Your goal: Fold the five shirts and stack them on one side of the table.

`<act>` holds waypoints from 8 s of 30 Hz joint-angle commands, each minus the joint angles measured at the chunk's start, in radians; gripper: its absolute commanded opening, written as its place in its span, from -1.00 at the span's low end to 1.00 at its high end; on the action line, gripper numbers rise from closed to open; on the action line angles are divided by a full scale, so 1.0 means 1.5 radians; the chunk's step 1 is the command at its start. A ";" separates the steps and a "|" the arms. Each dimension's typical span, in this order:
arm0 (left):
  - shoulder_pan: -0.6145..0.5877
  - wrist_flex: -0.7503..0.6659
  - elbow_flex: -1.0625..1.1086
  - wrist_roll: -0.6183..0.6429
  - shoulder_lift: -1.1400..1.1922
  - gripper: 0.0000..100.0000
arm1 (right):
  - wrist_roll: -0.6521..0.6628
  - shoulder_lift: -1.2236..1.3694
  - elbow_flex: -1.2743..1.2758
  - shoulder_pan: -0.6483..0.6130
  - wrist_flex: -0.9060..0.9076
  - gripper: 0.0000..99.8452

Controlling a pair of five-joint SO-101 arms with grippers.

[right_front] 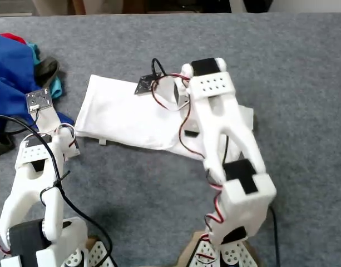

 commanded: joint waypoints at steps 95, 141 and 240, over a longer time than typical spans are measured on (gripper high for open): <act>-0.070 0.327 -0.432 0.049 -0.013 -0.65 | -0.414 0.166 -0.424 0.196 -0.118 -0.98; 0.055 0.459 -1.159 -0.178 0.835 -0.64 | -0.503 0.390 -0.433 0.342 -0.439 -0.98; 0.587 0.753 -1.473 -0.014 0.699 -0.96 | -0.386 0.405 -0.518 0.735 -0.140 -0.99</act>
